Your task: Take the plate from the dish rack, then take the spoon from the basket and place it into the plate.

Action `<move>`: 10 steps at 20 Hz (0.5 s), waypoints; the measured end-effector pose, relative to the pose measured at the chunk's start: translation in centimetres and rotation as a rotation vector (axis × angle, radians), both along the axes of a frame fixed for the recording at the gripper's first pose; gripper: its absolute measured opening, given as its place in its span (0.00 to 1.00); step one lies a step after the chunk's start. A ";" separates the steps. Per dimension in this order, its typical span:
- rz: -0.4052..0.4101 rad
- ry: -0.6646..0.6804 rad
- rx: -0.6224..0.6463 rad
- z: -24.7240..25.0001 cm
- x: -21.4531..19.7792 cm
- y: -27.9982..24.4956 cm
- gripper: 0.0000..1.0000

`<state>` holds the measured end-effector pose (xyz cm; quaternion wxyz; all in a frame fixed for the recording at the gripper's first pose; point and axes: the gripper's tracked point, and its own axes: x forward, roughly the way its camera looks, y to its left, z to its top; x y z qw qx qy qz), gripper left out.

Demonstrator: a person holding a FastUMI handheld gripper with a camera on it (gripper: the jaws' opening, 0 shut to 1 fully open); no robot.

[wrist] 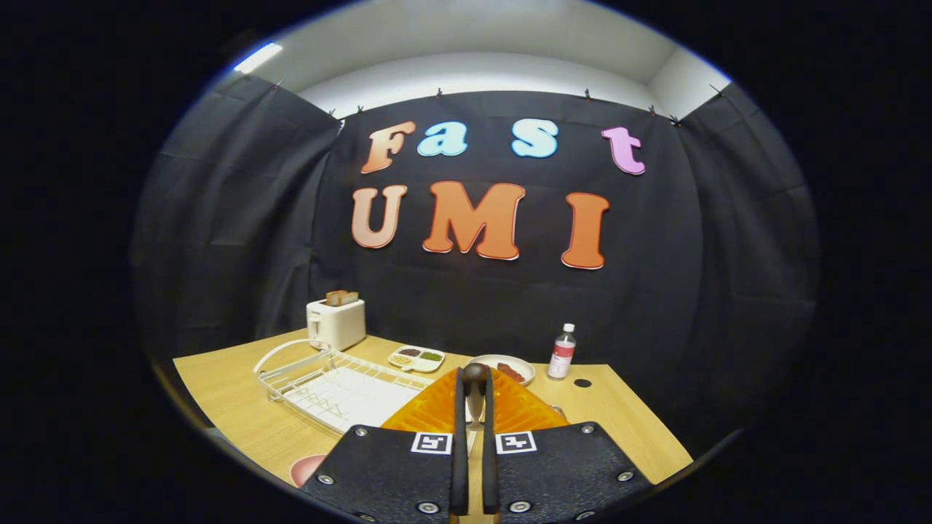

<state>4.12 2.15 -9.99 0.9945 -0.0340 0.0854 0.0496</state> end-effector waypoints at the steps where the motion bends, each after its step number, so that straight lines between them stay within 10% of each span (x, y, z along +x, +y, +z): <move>1: 0.023 0.007 -0.001 -0.3 -0.5 1.0 0.08; 10: 0.233 0.091 0.017 -4.2 -4.6 7.9 0.07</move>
